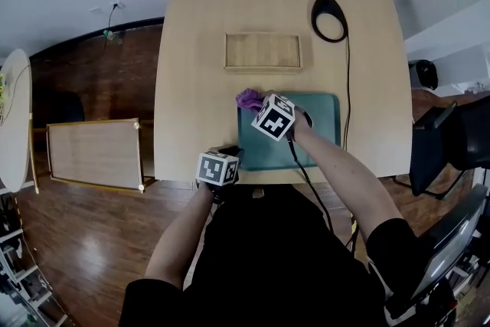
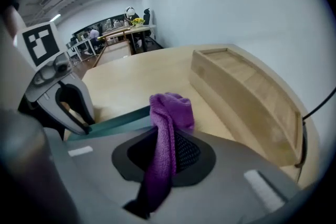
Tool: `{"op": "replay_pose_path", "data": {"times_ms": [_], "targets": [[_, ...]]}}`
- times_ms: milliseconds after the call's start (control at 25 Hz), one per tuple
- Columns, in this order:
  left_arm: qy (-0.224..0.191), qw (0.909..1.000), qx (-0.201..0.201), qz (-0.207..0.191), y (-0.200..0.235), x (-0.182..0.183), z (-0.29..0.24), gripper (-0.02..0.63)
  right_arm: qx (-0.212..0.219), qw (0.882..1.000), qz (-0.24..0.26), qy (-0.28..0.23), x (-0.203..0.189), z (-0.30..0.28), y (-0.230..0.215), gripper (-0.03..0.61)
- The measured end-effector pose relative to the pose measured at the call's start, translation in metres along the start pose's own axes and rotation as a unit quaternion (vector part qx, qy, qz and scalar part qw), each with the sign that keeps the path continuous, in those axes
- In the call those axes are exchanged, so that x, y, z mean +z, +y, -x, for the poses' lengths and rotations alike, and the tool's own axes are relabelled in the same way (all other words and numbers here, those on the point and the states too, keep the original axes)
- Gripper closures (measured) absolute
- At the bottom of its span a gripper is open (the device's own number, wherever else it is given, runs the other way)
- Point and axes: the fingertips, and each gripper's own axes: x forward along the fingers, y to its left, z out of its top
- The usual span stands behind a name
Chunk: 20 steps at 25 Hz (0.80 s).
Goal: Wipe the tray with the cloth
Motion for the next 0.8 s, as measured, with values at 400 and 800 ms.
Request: {"op": "replay_pose_path", "data": {"times_ms": [400, 800], "targets": [[0.002, 1.0, 0.007, 0.005, 0.002, -0.003, -0.001, 0.517, 0.12, 0.989, 0.082, 0.032, -0.053, 0.024, 0.137, 0.531], [-0.009, 0.9996, 0.021, 0.014, 0.006, -0.001, -0.002, 0.517, 0.206, 0.977, 0.044, 0.026, -0.076, 0.051, 0.187, 0.531]]}}
